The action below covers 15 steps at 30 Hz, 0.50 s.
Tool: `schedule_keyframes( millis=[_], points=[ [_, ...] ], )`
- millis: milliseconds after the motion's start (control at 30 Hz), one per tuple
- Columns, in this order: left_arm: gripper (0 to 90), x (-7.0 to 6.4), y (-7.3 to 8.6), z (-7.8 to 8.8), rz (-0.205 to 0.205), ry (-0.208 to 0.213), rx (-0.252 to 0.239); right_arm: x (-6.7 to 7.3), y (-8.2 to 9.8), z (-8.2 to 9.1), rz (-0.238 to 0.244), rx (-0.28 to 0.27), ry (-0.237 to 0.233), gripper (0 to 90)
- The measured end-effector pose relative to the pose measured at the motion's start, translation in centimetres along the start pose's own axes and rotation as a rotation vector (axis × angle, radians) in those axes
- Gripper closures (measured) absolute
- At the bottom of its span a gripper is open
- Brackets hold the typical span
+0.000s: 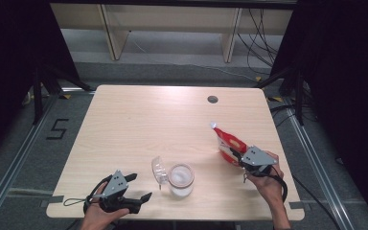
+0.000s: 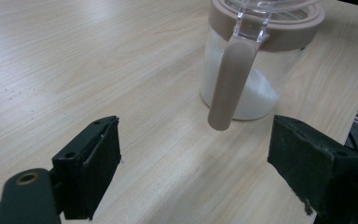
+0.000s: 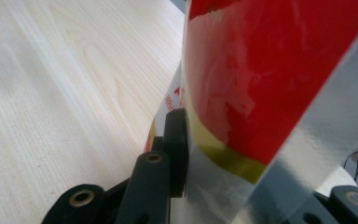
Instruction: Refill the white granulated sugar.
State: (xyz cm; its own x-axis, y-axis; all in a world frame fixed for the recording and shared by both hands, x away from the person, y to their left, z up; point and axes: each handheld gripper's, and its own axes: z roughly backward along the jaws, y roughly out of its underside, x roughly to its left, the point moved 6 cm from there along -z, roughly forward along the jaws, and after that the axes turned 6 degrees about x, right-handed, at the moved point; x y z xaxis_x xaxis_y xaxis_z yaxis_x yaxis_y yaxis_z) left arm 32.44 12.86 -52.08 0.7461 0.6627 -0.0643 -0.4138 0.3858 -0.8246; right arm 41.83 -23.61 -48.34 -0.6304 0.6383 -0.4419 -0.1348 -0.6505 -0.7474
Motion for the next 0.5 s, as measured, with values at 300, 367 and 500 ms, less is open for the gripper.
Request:
schedule_keyframes(
  millis=[300, 367, 500],
  points=[
    [16.3, 0.0, -0.2, 0.1, -0.03, 0.004, -0.008, -1.4, 1.4, 0.4, -0.144, -0.03, 0.002, 75.3],
    [16.3, 0.0, -0.2, 0.0, -0.024, 0.005, -0.011, -1.5, 1.3, 0.4, -0.15, -0.033, 0.005, 74.4],
    [16.3, 0.1, -0.2, 0.1, -0.028, 0.001, -0.008, -1.4, 1.4, 0.6, -0.197, -0.026, 0.014, 66.4]
  ],
)
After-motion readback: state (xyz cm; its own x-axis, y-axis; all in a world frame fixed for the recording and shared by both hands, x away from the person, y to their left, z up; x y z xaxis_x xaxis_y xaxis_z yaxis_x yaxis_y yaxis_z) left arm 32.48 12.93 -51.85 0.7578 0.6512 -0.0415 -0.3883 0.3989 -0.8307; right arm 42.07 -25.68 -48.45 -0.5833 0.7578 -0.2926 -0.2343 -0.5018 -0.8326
